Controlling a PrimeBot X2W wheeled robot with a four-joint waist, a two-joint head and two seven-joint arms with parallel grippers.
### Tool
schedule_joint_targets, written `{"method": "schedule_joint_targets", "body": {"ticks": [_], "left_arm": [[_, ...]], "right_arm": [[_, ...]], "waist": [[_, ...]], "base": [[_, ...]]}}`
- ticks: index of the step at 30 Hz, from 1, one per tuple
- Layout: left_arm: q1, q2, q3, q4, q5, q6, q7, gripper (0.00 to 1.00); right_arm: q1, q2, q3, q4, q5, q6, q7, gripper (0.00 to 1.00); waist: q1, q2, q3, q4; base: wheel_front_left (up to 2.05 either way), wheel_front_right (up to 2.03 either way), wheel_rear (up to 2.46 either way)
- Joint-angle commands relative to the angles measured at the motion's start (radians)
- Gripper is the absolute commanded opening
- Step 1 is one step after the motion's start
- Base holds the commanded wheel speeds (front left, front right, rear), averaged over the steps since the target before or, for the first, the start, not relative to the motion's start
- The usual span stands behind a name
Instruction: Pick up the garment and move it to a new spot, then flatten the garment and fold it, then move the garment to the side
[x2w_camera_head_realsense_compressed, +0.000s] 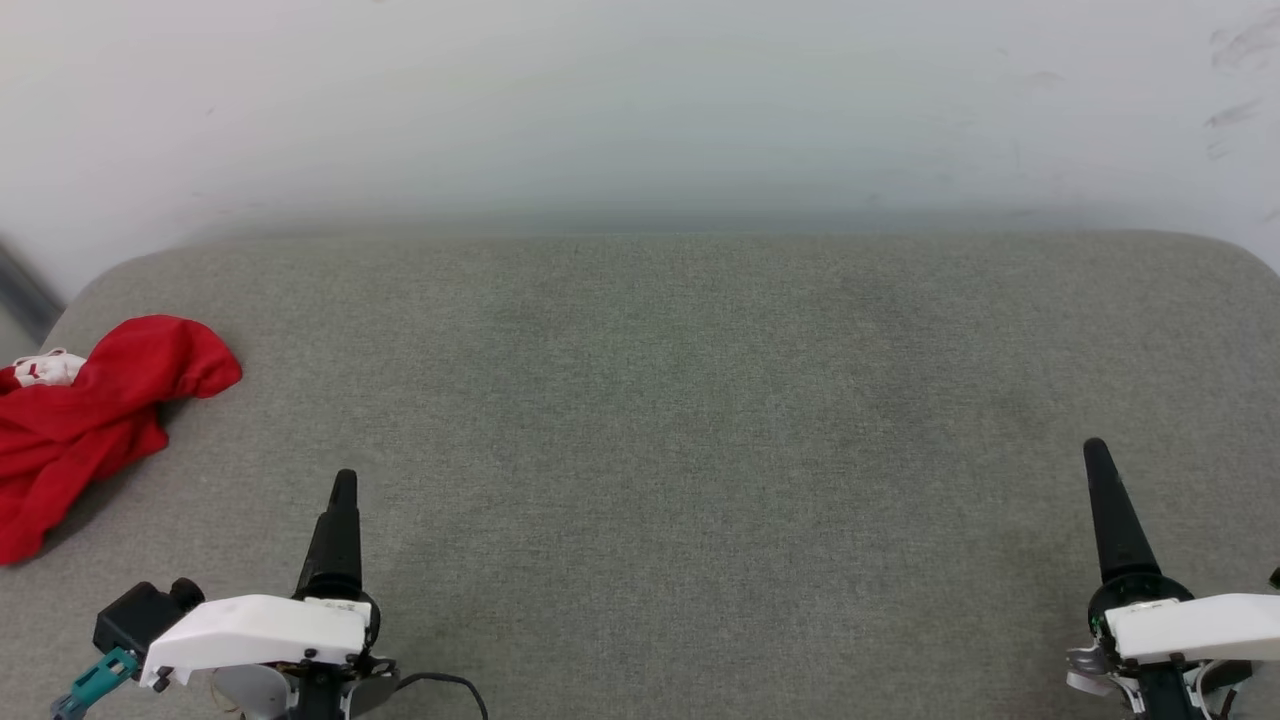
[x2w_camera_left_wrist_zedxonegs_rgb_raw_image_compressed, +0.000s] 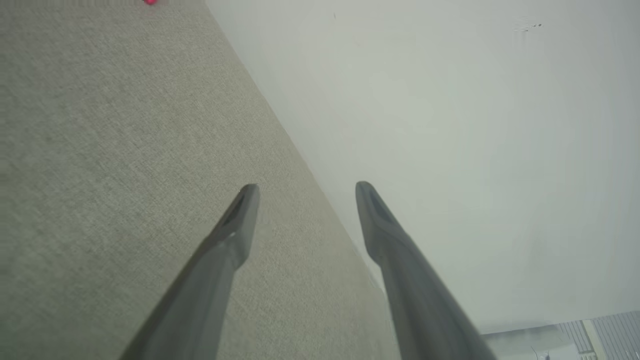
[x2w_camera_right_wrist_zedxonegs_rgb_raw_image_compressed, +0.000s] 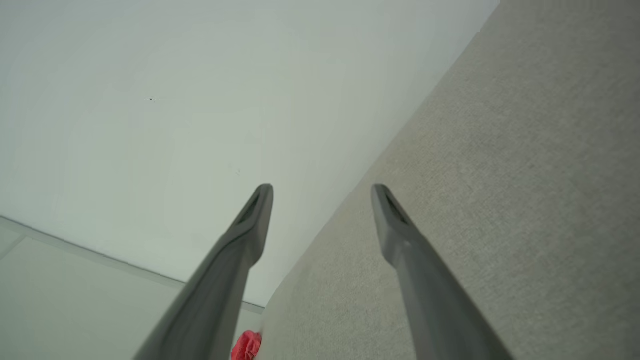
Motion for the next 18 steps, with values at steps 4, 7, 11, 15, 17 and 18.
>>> {"method": "schedule_joint_targets", "body": {"ticks": [4,7,11,15,17,18], "left_arm": [[0.000,0.003,-0.016,-0.041,0.110,0.033,-0.022,1.00],[0.005,0.003,-0.025,-0.051,0.167,0.047,-0.033,1.00],[0.015,0.003,-0.039,-0.055,0.241,0.058,-0.047,1.00],[0.020,0.003,-0.050,-0.059,0.308,0.065,-0.061,1.00],[0.023,0.003,-0.055,-0.062,0.341,0.068,-0.068,1.00],[0.025,0.003,-0.057,-0.063,0.356,0.070,-0.071,1.00]], "right_arm": [[0.004,-0.001,0.016,-0.044,-0.125,0.000,-0.023,1.00],[0.010,-0.001,0.021,-0.056,-0.189,0.000,-0.034,1.00],[0.018,-0.001,0.029,-0.069,-0.276,0.000,-0.048,1.00],[0.026,-0.001,0.037,-0.078,-0.350,0.000,-0.063,1.00],[0.030,-0.001,0.039,-0.080,-0.382,0.000,-0.069,1.00],[0.032,-0.001,0.040,-0.080,-0.397,0.000,-0.072,1.00]], "waist": [[0.0000,0.0000,0.001,0.000],[0.0000,0.0000,0.001,0.000],[0.0000,0.0000,0.001,0.000],[0.0000,0.0000,0.001,0.000],[0.0000,0.0000,0.000,0.000],[0.0000,0.0000,0.001,0.000]], "base": [[0.00,0.00,0.00],[0.00,0.00,0.00],[0.00,0.00,0.00],[0.00,0.00,0.00],[0.00,0.00,0.00],[0.00,0.00,0.00]]}}
